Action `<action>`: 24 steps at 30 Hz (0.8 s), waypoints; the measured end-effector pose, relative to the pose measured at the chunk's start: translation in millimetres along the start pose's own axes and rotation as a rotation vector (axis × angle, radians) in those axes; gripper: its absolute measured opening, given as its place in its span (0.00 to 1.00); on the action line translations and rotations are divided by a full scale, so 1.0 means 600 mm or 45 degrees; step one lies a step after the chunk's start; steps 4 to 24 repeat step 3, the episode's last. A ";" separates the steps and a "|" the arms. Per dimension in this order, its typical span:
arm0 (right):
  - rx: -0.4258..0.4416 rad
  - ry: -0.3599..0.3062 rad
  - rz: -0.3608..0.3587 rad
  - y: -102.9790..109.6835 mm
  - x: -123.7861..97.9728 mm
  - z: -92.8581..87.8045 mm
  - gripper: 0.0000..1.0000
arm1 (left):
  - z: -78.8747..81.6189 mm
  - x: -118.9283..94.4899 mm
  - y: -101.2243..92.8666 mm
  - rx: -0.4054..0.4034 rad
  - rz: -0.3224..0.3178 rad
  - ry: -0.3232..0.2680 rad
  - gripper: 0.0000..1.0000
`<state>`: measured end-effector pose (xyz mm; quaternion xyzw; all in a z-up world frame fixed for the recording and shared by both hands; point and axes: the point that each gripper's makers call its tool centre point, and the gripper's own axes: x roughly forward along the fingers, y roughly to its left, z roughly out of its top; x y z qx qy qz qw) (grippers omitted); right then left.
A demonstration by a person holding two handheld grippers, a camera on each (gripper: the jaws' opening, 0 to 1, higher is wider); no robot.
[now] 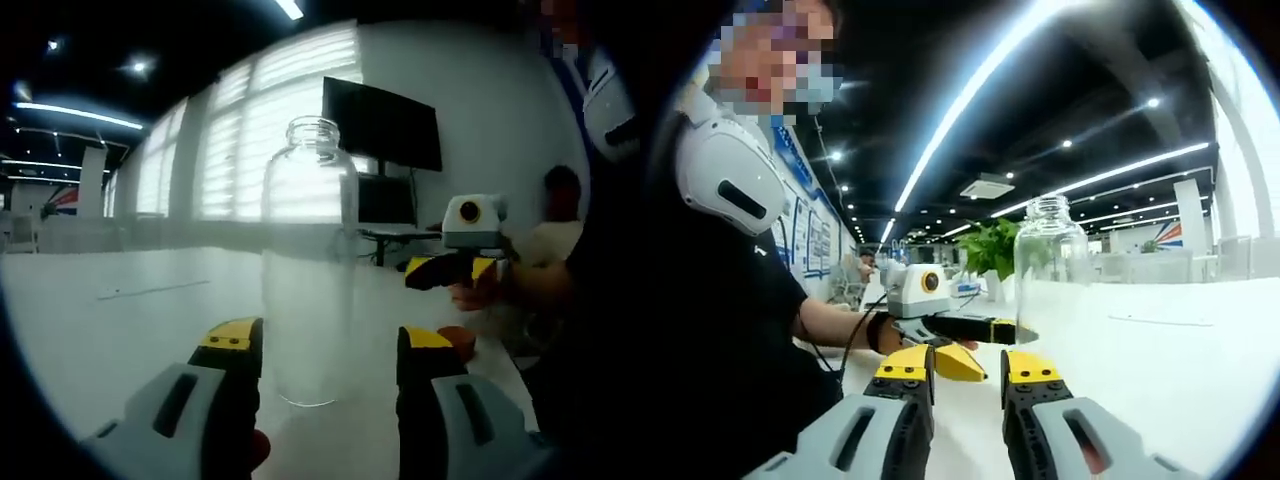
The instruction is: Open cup lid place lid on tabletop
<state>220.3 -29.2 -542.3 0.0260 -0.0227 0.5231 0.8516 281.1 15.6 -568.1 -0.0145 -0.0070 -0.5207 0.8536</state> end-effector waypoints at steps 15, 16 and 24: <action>0.003 -0.005 -0.073 -0.017 -0.011 0.006 0.30 | 0.011 -0.035 0.012 -0.021 0.083 -0.022 0.46; 0.003 -0.005 -0.073 -0.017 -0.011 0.006 0.30 | 0.011 -0.035 0.012 -0.021 0.083 -0.022 0.46; 0.003 -0.005 -0.073 -0.017 -0.011 0.006 0.30 | 0.011 -0.035 0.012 -0.021 0.083 -0.022 0.46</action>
